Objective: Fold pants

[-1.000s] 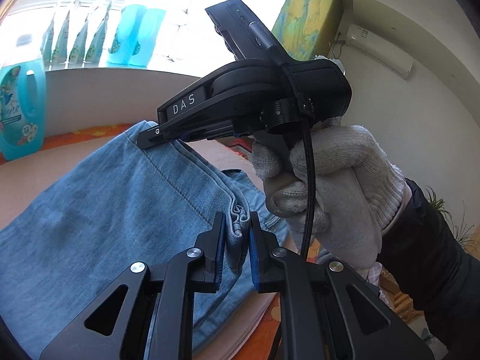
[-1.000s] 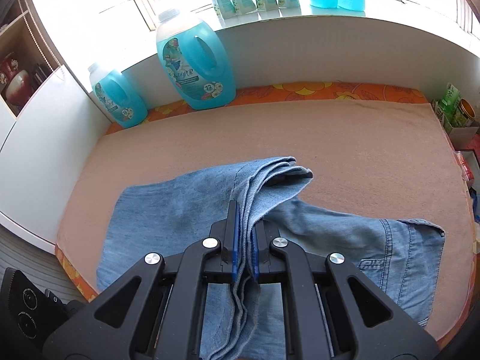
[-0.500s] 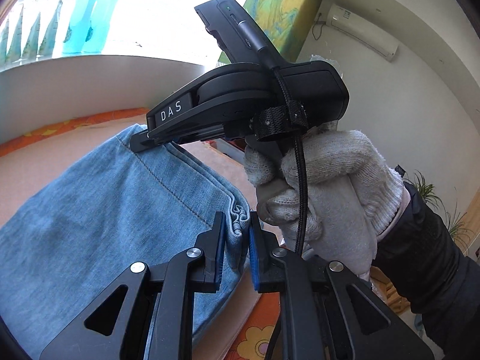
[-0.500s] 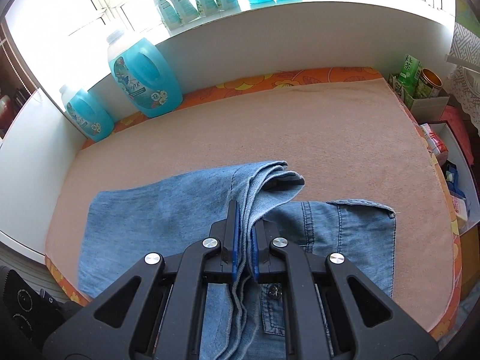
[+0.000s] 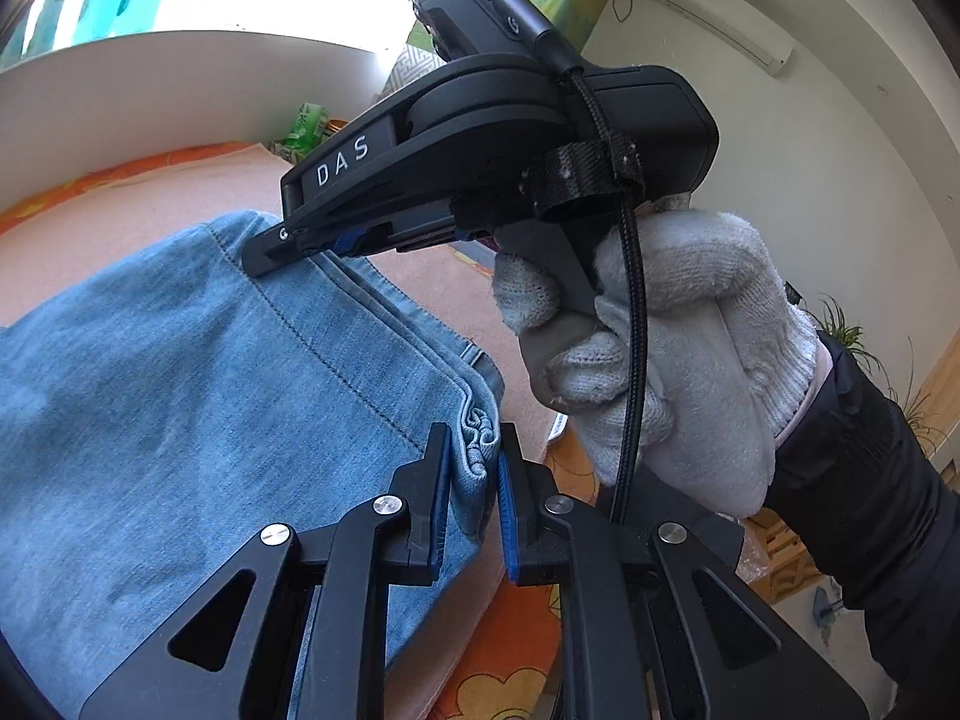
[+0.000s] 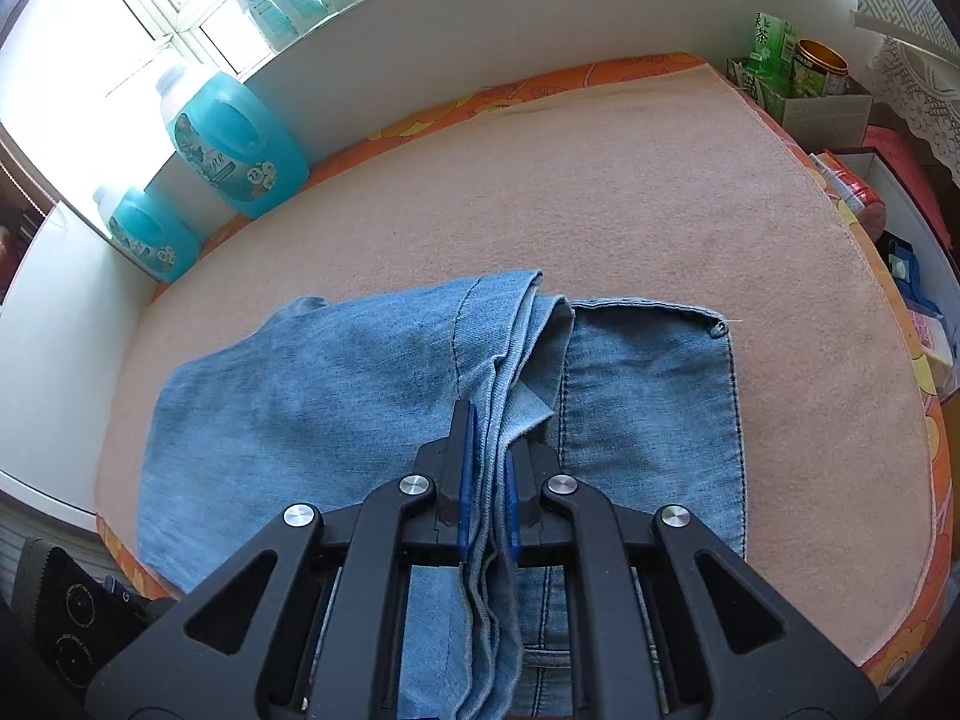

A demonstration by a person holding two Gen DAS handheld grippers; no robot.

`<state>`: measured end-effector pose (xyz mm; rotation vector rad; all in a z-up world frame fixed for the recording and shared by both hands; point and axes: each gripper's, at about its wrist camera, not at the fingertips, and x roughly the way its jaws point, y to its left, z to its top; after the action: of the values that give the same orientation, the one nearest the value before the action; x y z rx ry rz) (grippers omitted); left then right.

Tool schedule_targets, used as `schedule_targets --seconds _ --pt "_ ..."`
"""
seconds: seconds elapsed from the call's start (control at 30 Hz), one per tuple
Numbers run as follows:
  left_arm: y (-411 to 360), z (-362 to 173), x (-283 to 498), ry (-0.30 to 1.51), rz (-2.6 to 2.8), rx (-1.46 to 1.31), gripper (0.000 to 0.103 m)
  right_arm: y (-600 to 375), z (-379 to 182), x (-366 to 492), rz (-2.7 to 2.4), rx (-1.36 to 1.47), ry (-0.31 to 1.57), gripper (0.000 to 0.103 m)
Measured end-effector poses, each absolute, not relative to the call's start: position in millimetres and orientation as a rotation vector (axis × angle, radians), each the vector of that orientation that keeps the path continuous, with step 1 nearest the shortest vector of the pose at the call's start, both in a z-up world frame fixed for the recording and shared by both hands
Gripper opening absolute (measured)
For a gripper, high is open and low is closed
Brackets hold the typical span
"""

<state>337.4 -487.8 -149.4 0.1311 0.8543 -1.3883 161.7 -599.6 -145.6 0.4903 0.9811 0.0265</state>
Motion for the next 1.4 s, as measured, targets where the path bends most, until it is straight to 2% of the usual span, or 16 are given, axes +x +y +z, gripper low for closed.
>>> schedule_targets --seconds 0.07,0.1,0.13,0.37,0.43,0.53,0.63,0.73,0.8,0.83,0.87,0.93,1.07,1.17,1.23,1.4 --pt "-491 -152 345 0.860 -1.389 0.135 0.013 -608 -147 163 0.045 0.555 0.964 0.026" --pt "-492 -153 348 0.861 -1.392 0.140 0.013 -613 -148 165 0.038 0.590 0.956 0.038" --pt "-491 -154 347 0.855 -1.392 0.150 0.013 -618 -150 167 0.044 0.623 0.947 0.042" --pt "-502 -159 365 0.854 -1.393 0.169 0.013 -623 -165 196 0.074 0.725 0.967 0.042" --pt "-502 -159 370 0.854 -1.394 0.169 0.012 -616 -161 199 0.074 0.693 0.965 0.024" --pt "-506 -162 375 0.855 -1.399 0.172 0.012 -602 -138 194 0.068 0.558 0.891 0.006" --pt "-492 -167 357 0.867 -1.402 0.172 0.012 -583 -117 189 0.032 0.363 0.834 0.006" --pt "-497 -168 363 0.889 -1.406 0.168 0.013 -577 -120 193 -0.021 0.250 0.859 0.006" --pt "-499 -169 367 0.894 -1.403 0.166 0.013 -593 -125 192 -0.078 0.301 0.876 0.021" --pt "-499 -166 367 0.893 -1.404 0.169 0.013 -604 -126 190 -0.099 0.355 0.863 0.040" --pt "-502 -163 366 0.892 -1.401 0.168 0.013 -613 -126 186 -0.107 0.402 0.836 0.048" --pt "-503 -160 366 0.899 -1.400 0.179 0.017 -624 -128 180 -0.119 0.448 0.828 0.048" --pt "-500 -151 365 0.883 -1.374 0.217 0.034 -628 -123 165 -0.109 0.464 0.813 0.048" --pt "-491 -141 365 0.879 -1.363 0.217 0.036 -622 -111 150 -0.101 0.463 0.780 0.048" --pt "-481 -134 364 0.881 -1.353 0.213 0.043 -616 -101 138 -0.100 0.455 0.756 0.048" --pt "-438 -114 362 0.836 -1.330 0.170 0.044 -589 -83 114 -0.064 0.453 0.710 0.048"
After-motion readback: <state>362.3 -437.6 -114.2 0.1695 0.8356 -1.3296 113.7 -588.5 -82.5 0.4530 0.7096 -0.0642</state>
